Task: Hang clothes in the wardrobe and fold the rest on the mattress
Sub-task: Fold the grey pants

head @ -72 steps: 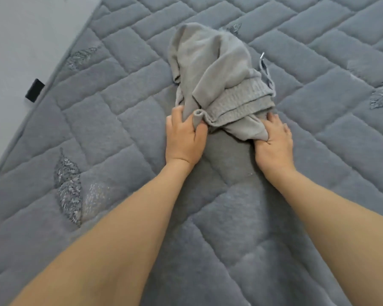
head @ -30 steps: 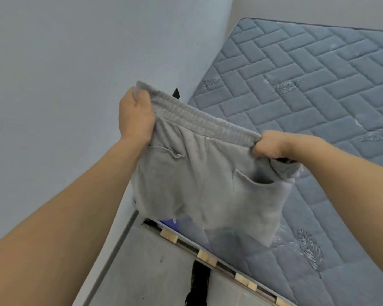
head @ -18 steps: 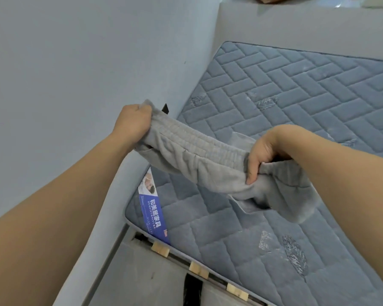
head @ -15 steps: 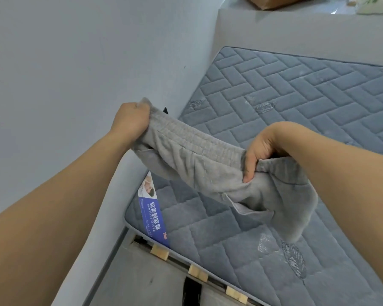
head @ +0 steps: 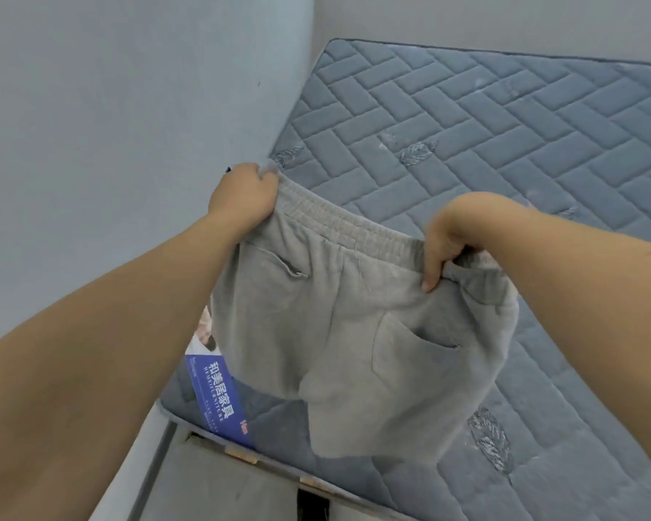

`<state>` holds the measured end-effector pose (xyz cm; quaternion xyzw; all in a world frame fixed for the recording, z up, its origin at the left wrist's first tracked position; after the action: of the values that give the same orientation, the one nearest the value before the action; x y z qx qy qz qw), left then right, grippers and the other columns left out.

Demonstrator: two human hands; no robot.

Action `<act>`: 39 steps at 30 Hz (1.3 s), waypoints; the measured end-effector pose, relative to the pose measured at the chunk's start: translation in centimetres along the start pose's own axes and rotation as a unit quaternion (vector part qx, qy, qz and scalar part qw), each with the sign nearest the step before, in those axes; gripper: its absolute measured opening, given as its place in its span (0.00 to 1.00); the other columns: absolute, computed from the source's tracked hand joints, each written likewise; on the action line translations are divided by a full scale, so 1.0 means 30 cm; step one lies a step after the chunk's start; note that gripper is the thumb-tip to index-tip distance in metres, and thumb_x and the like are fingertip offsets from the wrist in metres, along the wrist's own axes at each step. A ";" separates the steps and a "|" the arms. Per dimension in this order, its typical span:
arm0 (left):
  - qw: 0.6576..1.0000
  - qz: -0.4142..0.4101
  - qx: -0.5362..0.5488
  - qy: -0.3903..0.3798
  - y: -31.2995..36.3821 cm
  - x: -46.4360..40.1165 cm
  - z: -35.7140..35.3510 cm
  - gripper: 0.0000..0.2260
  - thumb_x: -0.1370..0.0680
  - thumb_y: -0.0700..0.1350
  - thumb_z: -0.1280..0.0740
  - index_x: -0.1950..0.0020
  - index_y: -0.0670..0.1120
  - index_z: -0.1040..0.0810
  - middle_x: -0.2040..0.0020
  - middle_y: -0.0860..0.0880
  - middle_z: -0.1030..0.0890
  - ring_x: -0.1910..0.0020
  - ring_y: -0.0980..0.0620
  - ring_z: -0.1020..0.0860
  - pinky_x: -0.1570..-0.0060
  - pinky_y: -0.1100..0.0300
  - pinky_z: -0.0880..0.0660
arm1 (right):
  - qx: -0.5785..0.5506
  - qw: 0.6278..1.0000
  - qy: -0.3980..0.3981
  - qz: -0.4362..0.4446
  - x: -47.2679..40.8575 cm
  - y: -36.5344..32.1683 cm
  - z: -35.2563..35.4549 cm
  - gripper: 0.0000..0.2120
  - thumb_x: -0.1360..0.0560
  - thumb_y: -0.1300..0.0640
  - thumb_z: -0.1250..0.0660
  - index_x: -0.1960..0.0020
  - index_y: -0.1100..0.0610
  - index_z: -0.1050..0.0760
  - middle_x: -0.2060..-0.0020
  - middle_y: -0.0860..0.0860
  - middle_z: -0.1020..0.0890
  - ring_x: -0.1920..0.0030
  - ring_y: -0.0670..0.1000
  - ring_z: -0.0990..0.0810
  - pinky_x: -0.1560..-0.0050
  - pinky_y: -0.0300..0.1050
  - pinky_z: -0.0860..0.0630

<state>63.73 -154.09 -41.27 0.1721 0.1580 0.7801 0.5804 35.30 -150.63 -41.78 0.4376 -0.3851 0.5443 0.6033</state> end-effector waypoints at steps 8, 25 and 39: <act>0.997 0.014 -0.062 -0.054 -0.134 -0.218 -0.811 0.22 0.20 0.53 0.45 0.26 0.53 0.37 0.24 0.45 0.40 0.25 0.43 0.42 0.29 0.37 0.46 | 0.053 0.861 0.494 0.107 -0.799 -0.037 -0.074 0.23 0.22 0.46 0.41 0.30 0.53 0.36 0.31 0.57 0.33 0.29 0.60 0.36 0.26 0.64 0.52; 0.972 -0.040 -0.227 -0.040 -0.510 -0.105 -1.359 0.35 0.25 0.67 0.50 0.19 0.59 0.52 0.18 0.46 0.51 0.20 0.41 0.53 0.32 0.24 0.57 | -0.012 0.825 0.555 0.106 -1.416 -0.045 -0.376 0.33 0.24 0.37 0.49 0.21 0.44 0.48 0.20 0.53 0.50 0.21 0.59 0.57 0.26 0.68 0.61; 0.955 0.237 -0.157 0.087 -0.944 0.102 -1.120 0.26 0.21 0.55 0.42 0.28 0.41 0.32 0.31 0.37 0.32 0.31 0.34 0.36 0.30 0.28 0.48 | -0.162 0.855 0.443 0.217 -1.340 -0.664 0.190 0.38 0.22 0.42 0.43 0.20 0.57 0.52 0.23 0.58 0.42 0.23 0.60 0.45 0.23 0.58 0.52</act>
<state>71.84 -144.90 -83.58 0.0426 0.0379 0.9221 0.3827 50.69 -169.36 -79.94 -0.0482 -0.2454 0.7277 0.6387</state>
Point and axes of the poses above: each hand's wrist, its own x-axis away from the middle knuckle, its own z-axis out of the back of the hand, y = z × x, the point moved 3 cm from there along -x, towards the middle knuckle
